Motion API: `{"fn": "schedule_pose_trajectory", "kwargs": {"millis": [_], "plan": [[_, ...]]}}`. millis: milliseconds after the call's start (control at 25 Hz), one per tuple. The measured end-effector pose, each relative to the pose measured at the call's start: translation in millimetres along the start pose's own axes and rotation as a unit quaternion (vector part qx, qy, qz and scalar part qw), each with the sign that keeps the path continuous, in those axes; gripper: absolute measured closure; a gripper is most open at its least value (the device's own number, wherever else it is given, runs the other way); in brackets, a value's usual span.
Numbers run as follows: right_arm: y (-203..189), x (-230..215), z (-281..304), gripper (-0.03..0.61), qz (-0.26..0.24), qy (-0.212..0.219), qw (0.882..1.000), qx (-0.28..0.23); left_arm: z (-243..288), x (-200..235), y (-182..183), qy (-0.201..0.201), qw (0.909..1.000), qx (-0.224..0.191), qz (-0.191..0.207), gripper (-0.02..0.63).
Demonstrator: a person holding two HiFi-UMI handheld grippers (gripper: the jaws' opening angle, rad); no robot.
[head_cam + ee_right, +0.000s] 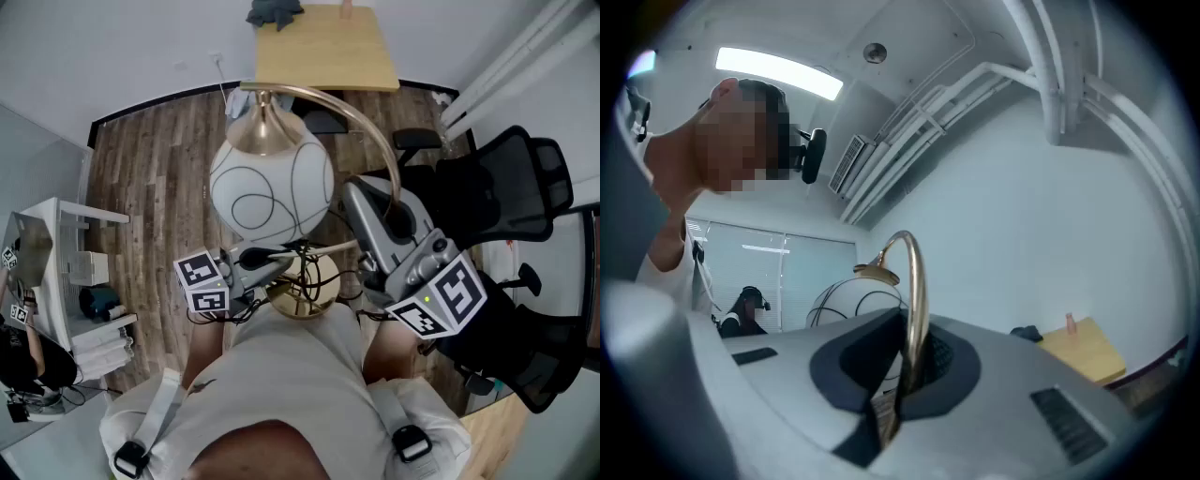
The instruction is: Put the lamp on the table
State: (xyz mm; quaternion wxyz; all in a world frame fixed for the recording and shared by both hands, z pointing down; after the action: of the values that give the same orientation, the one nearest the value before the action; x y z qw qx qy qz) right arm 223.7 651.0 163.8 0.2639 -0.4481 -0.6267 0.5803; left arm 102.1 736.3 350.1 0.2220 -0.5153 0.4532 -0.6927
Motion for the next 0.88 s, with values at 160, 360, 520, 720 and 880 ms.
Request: {"fn": "schedule_pose_trajectory", "kwargs": {"millis": [160,360,520,720,880], "plan": [[1,-5,-1,0.577,0.004,0.0,1.0,0.0,4,0,1,0.002,1.0,0.001,0.001,0.615],[3,-21,-7,0.577,0.018,-0.002,1.0,-0.009,21,3,0,0.005,1.0,-0.001,-0.005,0.615],[5,-35,-13,0.577,0.017,0.005,1.0,-0.007,36,7,1,0.011,0.9999,0.0,-0.007,0.615],[8,-52,-21,0.577,0.02,0.014,1.0,0.003,54,10,3,0.025,0.9997,-0.001,-0.007,0.615],[11,-63,-19,0.577,0.018,0.026,0.999,0.006,63,16,8,0.037,0.9993,-0.004,-0.003,0.615]]}}
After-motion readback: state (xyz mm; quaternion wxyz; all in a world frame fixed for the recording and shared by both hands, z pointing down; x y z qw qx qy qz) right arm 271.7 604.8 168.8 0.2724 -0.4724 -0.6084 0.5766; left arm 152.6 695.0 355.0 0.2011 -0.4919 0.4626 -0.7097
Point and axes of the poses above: the fingertips, and each gripper's own axes: z forward along the fingers, x to its left, y out of its top, the point moved 4 cm from there along -z, backward along the fingers, and after that the axes turned 2 degrees about -y, right-handed, at the moved point
